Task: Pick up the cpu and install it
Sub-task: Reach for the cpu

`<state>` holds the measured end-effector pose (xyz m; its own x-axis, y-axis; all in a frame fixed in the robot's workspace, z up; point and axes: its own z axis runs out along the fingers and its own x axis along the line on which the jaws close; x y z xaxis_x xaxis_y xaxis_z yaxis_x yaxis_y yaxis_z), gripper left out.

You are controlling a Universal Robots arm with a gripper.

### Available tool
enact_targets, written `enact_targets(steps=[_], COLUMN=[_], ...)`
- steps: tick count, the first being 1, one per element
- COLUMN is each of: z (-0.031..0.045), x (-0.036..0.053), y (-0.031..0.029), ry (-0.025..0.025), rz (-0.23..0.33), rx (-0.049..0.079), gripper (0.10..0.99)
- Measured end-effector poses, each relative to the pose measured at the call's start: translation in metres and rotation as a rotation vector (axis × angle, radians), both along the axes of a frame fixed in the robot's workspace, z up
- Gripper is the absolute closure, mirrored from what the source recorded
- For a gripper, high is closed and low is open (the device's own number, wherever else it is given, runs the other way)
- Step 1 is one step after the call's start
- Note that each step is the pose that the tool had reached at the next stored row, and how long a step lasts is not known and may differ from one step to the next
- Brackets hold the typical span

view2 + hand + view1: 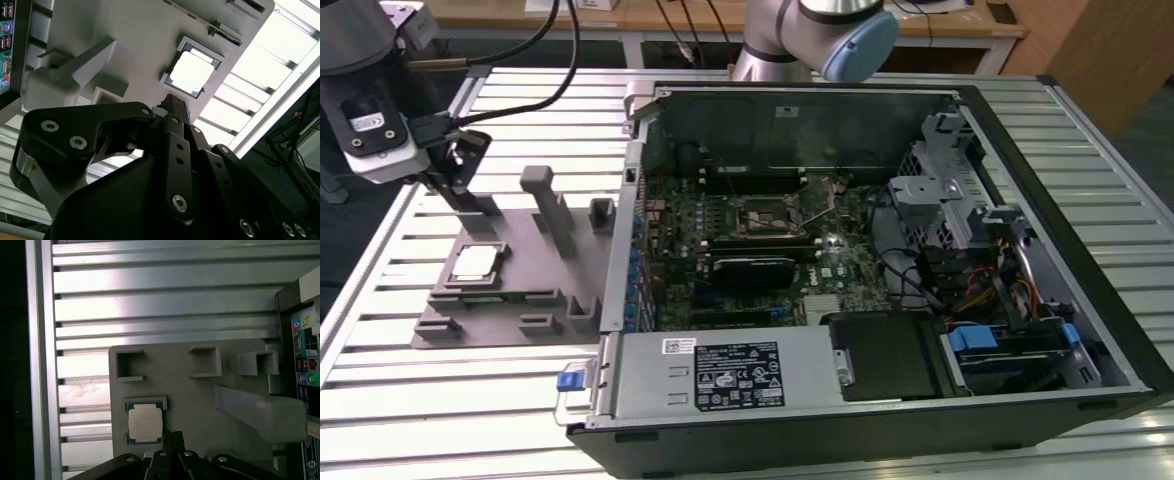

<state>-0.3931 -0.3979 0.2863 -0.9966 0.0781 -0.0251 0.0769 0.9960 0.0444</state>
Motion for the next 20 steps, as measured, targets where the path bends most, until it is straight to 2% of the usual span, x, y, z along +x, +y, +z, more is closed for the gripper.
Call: enact_targets(steps=[11,16,20], z=[-0.0142,-0.0141,-0.0079], x=[-0.0057,-0.0059,-0.0059], y=[0.0000,0.0001,0.0000], ry=[-0.0001,0.0002,-0.0001], rz=[0.000,0.000,0.000], rx=[0.000,0.000,0.000], gripper=[0.980,0.980,0.980])
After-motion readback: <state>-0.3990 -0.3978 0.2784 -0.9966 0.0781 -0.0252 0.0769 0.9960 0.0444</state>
